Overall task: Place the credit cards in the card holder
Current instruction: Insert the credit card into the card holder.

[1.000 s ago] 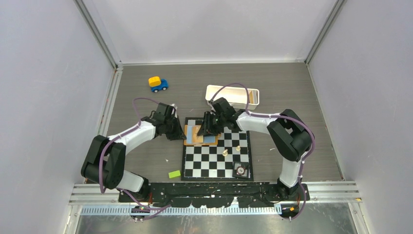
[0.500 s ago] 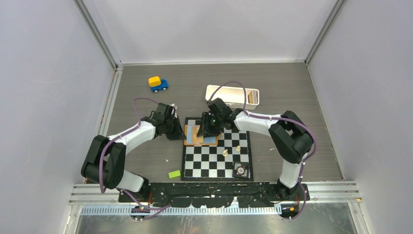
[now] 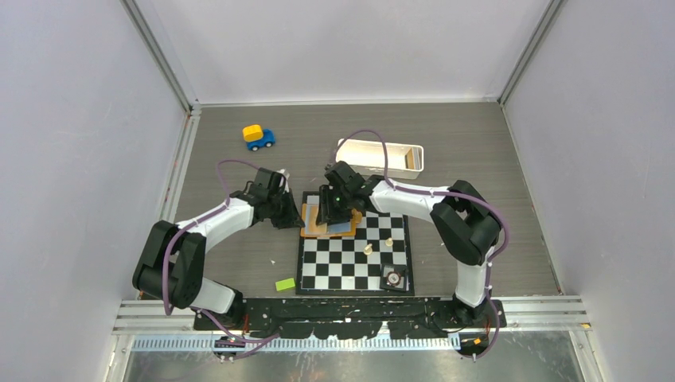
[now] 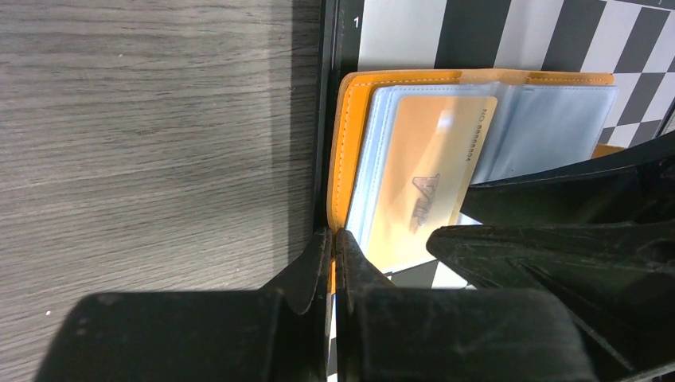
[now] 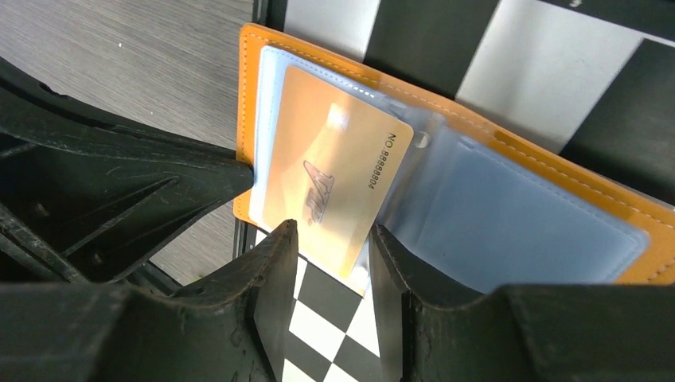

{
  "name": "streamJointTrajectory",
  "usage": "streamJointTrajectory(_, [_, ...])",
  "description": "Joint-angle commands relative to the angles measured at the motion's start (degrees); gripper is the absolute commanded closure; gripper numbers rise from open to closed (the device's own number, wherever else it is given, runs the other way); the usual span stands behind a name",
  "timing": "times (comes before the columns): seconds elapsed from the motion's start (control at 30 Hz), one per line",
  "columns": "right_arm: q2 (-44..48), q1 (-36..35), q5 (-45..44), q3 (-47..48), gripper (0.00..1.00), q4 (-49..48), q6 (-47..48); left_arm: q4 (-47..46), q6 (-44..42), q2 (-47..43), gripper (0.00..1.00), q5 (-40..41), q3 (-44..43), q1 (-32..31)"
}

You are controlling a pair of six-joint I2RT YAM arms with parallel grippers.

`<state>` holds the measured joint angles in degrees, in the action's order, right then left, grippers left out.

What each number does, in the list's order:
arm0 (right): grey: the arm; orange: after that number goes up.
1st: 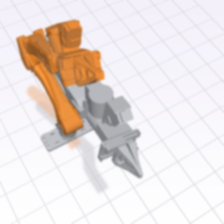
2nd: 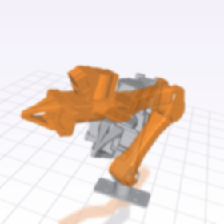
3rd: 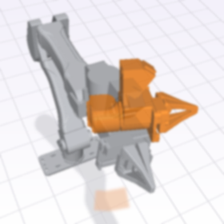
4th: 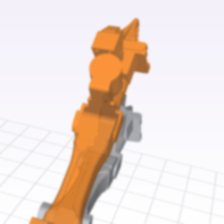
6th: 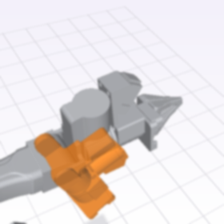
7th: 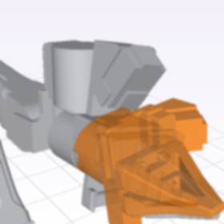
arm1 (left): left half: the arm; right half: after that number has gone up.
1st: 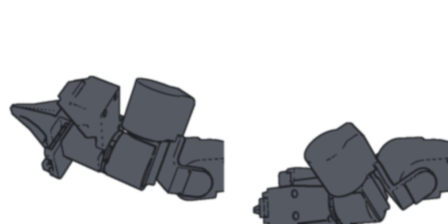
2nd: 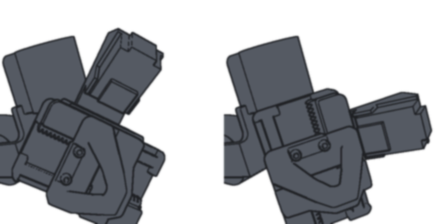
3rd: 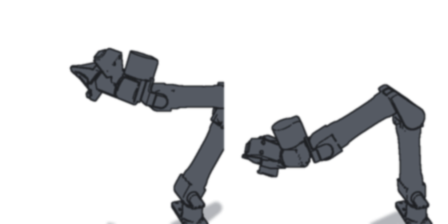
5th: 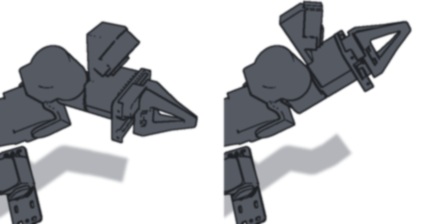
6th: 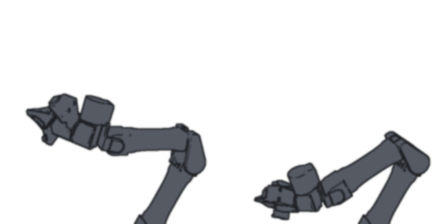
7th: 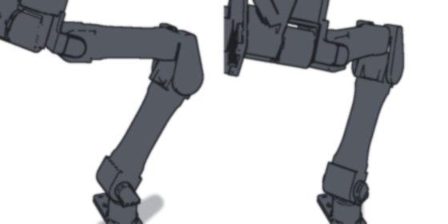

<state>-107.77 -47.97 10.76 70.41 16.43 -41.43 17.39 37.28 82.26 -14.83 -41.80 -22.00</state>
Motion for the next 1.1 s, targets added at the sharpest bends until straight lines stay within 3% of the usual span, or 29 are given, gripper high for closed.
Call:
streamJointTrajectory(0.0, [-1.79, -2.41, -2.46, 3.53, 0.56, 1.29, 3.55, -2.64, 0.34, 0.28, 1.0, -1.49, 1.11, -0.24])
streamJointTrajectory(0.57, [-0.37, -3.89, -7.82, 7.75, 0.55, 5.56, 13.1, -1.53, -0.45, -1.62, 1.0, -0.63, 0.82, -0.24])
streamJointTrajectory(0.87, [10.79, -2.01, -15.72, 6.98, 0.39, 15.68, 18.54, -0.23, 0.08, -3.06, 1.0, 2.31, 1.11, -0.24])
streamJointTrajectory(1.0, [15.77, 2.59, -15.98, 7.29, 0.35, 19.74, 20.07, -0.16, 0.0, -3.28, 1.0, 1.94, 1.11, -0.24])
streamJointTrajectory(1.07, [17.48, 6.41, -14.82, 8.03, 0.3, 21.94, 21.03, 0.05, 0.03, -3.55, 0.94, 1.91, 1.11, -0.19])
